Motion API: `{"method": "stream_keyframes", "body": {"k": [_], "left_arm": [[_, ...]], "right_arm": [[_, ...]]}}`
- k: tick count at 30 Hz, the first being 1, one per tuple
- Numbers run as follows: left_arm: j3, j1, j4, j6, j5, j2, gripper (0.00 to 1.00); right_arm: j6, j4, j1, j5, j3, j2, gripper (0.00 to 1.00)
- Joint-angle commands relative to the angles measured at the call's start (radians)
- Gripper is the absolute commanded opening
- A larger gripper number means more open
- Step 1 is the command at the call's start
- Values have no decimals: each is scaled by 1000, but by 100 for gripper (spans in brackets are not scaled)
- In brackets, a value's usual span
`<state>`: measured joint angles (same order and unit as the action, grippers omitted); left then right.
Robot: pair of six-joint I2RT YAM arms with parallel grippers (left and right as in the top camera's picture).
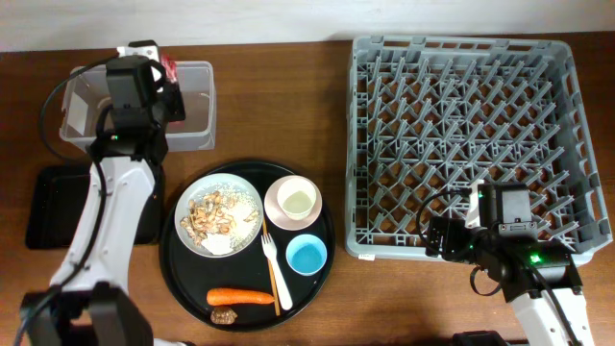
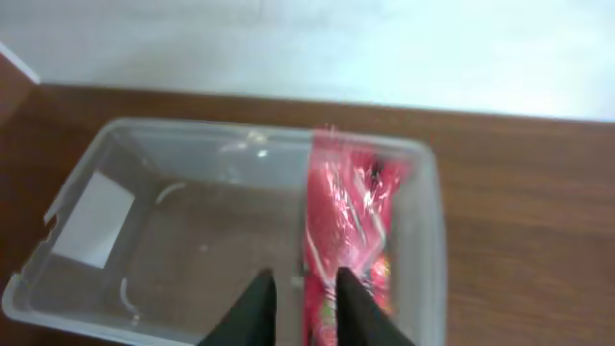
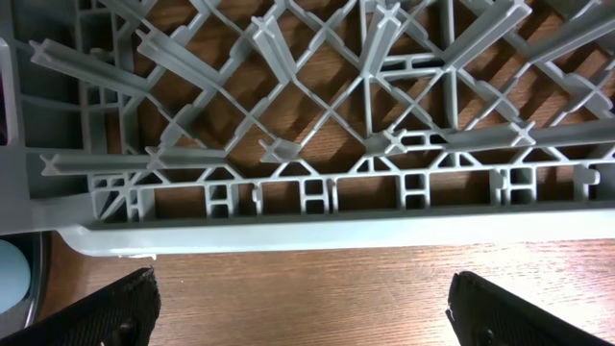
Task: Sort waste into correct bins and load items into the dishwasher rack
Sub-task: 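Carry the red wrapper with the left gripper into the clear bin and release, then lower the left gripper to the plate and grasp the white tissue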
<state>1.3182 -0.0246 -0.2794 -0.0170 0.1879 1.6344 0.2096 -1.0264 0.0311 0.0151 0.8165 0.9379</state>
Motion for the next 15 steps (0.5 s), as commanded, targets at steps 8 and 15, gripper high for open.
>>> {"method": "stream_keyframes", "body": {"k": [8,15], "left_arm": [[0,-21,-163,-2,-110,-2,71],[-9,13,-809,-50,-456,-80,73]], "right_arm": [[10,-3,-6,-12,16,1,99],[10,-3,-6,-12,16,1,99]]}}
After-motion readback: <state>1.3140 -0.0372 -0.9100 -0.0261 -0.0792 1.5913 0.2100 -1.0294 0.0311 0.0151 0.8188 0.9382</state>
